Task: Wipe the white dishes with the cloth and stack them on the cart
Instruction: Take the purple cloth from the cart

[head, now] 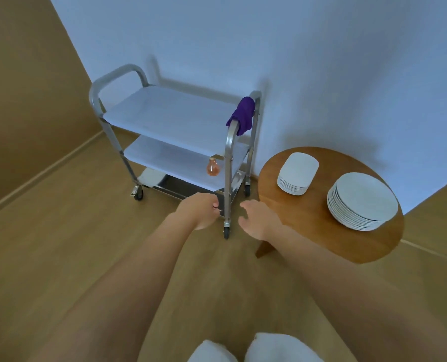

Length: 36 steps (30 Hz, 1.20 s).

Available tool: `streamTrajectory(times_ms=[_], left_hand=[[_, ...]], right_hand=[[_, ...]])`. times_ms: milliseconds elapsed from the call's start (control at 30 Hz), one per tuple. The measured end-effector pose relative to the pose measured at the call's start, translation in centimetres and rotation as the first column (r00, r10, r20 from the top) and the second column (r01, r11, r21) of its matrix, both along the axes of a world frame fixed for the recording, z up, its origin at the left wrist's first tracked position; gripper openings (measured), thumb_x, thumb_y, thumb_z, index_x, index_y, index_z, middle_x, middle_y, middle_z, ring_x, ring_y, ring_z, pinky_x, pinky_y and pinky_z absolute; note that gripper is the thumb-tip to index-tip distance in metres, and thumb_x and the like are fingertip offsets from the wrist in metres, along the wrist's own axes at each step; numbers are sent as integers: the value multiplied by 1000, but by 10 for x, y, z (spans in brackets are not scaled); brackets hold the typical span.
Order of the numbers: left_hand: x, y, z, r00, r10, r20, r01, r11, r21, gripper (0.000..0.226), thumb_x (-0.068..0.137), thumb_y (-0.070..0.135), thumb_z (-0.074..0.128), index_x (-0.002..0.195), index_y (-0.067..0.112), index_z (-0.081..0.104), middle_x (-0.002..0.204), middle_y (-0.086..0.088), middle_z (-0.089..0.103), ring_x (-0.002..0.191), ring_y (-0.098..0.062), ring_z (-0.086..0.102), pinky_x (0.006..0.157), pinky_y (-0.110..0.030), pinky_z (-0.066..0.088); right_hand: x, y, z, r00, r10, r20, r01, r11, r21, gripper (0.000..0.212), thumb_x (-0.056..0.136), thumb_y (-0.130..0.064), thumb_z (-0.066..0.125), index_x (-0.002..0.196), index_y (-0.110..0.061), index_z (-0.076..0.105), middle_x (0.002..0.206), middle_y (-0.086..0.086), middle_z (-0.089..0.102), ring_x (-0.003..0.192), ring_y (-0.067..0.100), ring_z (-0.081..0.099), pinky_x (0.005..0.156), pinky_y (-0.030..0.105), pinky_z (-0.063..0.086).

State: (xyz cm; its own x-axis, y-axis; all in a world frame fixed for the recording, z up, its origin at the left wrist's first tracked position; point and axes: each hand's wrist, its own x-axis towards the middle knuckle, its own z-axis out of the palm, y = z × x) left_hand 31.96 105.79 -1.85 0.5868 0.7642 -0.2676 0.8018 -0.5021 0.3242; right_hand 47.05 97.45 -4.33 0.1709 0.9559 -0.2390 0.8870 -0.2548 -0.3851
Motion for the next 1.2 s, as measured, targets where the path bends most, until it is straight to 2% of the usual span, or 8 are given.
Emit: streamTrajectory(times_ms=[167,367,533,700,867,1000,1100,1200], left_hand=[[13,37,-1,999,-30,14,30,1000,-8,26,95,22,44,111,12,61,107,-6,65,96,-22,59,76,-29,44],[38,88,-4,999,-50,-2,50,999,-6,27,96,22,43,115,14,59,113,-7,64,100,-23,59,84,-31,46],[74,143,1,997,-65,34,64,998,27,32,98,23,43,126,15,56,123,-6,62,109,-24,59,92,-33,45],[120,202,11,997,-45,64,44,999,16,26,98,31,48,115,14,60,113,-5,65,93,-19,58,78,-26,41],[158,249,16,998,-65,11,64,996,68,29,100,26,45,123,14,56,119,-6,64,101,-22,60,84,-26,41],[175,279,15,998,-61,36,58,995,86,32,101,23,40,126,12,56,123,-8,62,107,-23,58,85,-25,38],[184,300,12,997,-62,34,60,997,55,29,100,21,40,119,9,59,115,-10,64,96,-21,57,80,-25,38],[191,322,8,996,-75,49,72,996,46,27,99,23,43,116,10,60,113,-9,65,93,-22,56,82,-29,44]], right_hand=[[13,34,-1,1000,-28,-13,28,1000,12,44,96,-24,46,138,-12,39,138,8,45,123,25,45,99,32,38],[39,83,-9,998,-52,-36,53,998,40,40,96,-24,47,134,-13,42,135,8,48,120,25,49,94,29,40],[75,144,-17,993,-109,-46,113,989,95,32,95,-26,49,126,-16,48,120,4,57,90,14,53,79,22,44],[120,207,-14,986,-149,-80,157,981,113,39,95,-26,48,132,-15,44,127,7,53,108,23,55,90,29,45],[159,255,-11,979,-173,-110,182,980,79,48,96,-27,46,141,-14,35,141,8,44,123,26,46,100,35,40],[177,283,-14,978,-171,-120,184,977,110,48,95,-25,47,139,-12,36,137,10,47,122,26,47,99,33,38],[182,300,-15,985,-148,-87,160,975,153,49,94,-35,49,137,-12,38,134,10,49,119,25,49,95,32,39],[185,317,-14,992,-116,-45,122,973,195,65,91,-50,47,142,-14,30,140,8,44,125,26,45,98,35,38]])
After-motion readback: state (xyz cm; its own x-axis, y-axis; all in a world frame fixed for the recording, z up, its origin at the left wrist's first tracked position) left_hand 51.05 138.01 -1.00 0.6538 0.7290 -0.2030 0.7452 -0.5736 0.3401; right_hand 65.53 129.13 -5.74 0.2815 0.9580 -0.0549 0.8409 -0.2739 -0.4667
